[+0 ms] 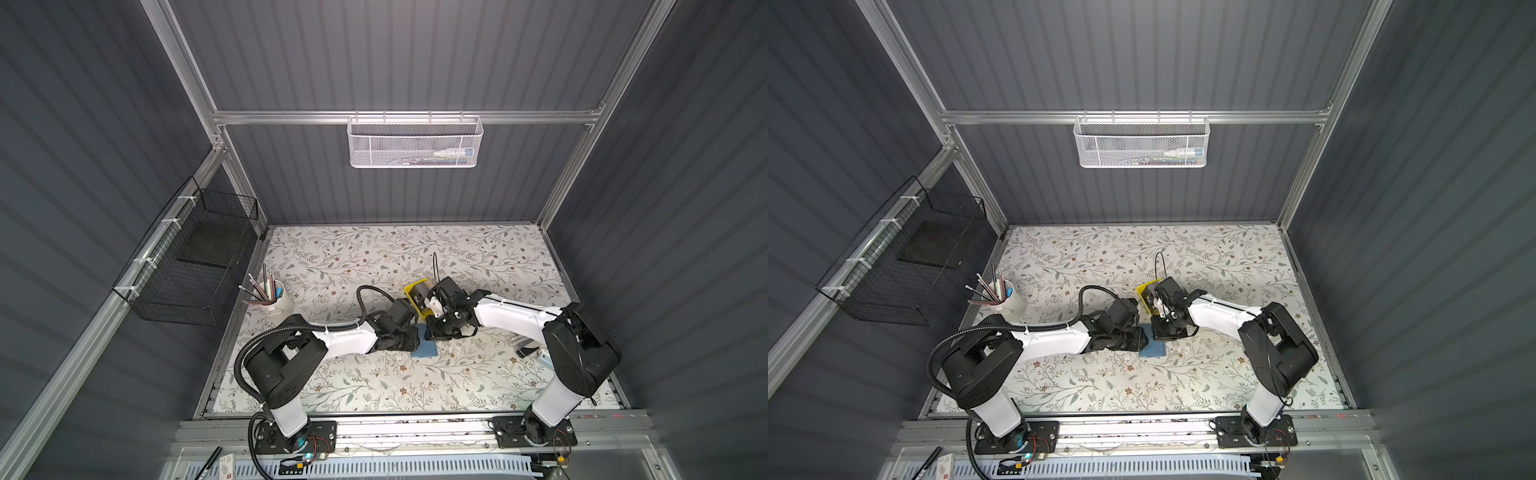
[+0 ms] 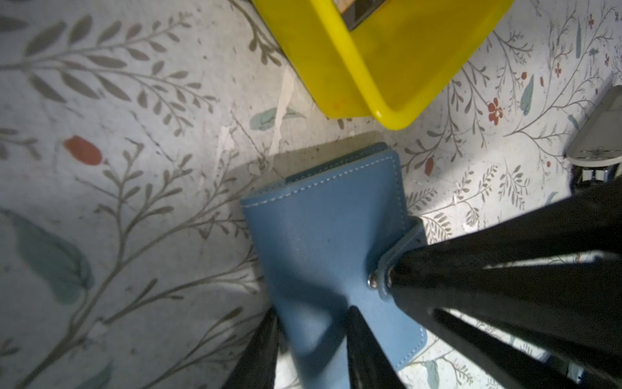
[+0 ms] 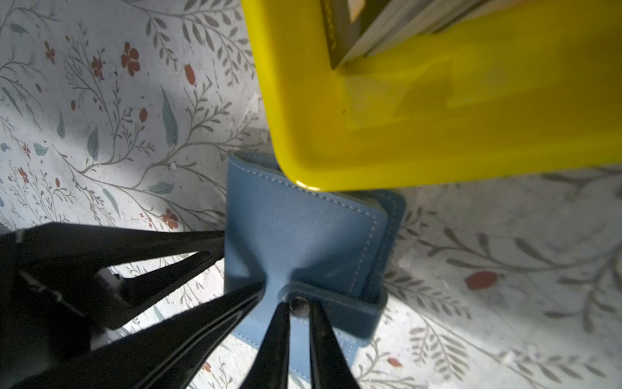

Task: Insert credit cards into a card holder
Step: Close the button on the card holder.

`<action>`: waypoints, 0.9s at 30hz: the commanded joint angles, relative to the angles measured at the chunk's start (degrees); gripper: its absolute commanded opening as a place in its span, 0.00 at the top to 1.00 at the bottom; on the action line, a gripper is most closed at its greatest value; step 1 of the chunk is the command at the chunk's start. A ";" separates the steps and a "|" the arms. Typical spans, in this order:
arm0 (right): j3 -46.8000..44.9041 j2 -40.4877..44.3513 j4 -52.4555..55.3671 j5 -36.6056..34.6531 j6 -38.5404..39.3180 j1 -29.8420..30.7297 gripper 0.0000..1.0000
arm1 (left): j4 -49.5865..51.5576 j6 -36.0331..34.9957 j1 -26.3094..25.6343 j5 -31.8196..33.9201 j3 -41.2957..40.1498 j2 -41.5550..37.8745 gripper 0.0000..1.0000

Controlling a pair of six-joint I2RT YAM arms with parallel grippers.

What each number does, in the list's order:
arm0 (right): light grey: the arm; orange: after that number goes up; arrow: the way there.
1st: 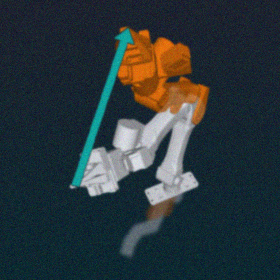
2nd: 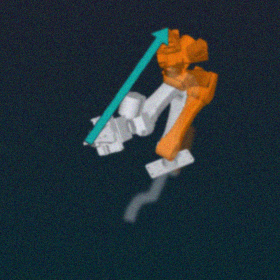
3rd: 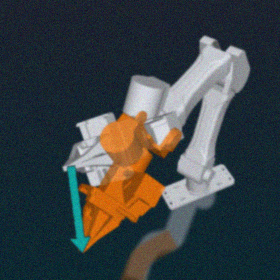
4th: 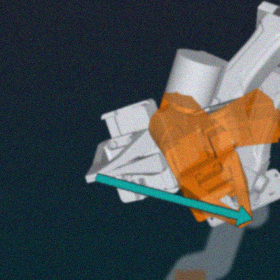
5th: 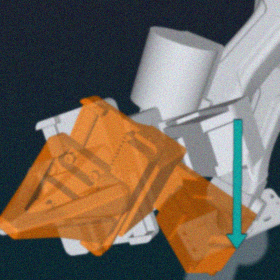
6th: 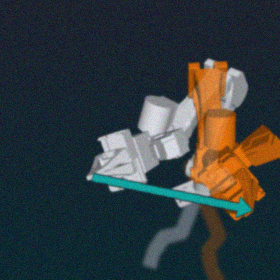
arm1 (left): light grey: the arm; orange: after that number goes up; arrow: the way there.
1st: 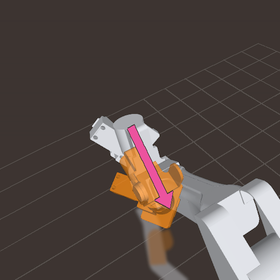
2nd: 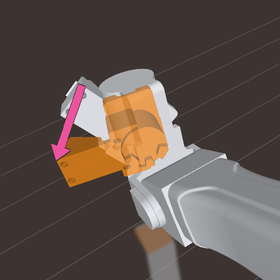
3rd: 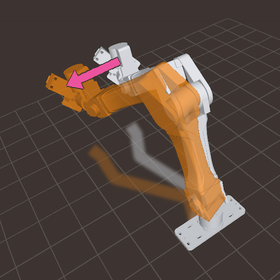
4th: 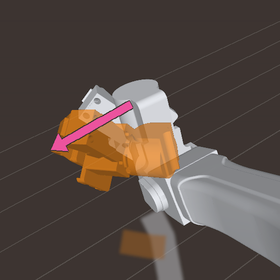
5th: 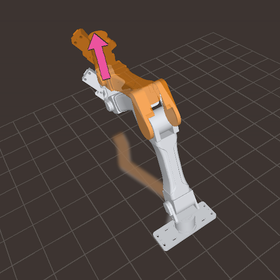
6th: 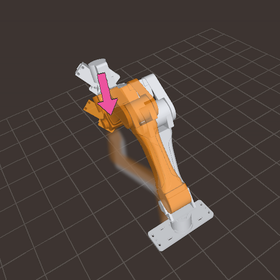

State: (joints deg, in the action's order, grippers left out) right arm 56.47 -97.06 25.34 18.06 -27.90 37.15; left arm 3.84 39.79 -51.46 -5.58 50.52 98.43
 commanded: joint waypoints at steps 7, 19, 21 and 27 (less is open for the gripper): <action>1.28 -1.70 1.73 3.11 1.69 0.06 0.84 | 0.51 0.13 -0.56 -0.52 -1.21 1.67 0.65; 2.82 -2.90 4.76 -0.73 2.28 0.39 0.85 | -0.03 0.29 -0.62 -0.73 -1.37 1.85 0.65; 3.57 -3.49 5.95 -2.02 2.40 0.73 0.85 | -0.11 0.30 -0.72 -0.74 -1.53 1.72 0.65; 5.18 -5.28 8.13 -4.39 2.59 1.94 0.85 | -0.66 0.47 -0.74 -0.70 -2.10 1.33 0.65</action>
State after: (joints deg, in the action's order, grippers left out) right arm 60.90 -100.38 30.87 16.75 -26.26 38.39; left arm 2.02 39.86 -51.57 -5.56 50.15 98.80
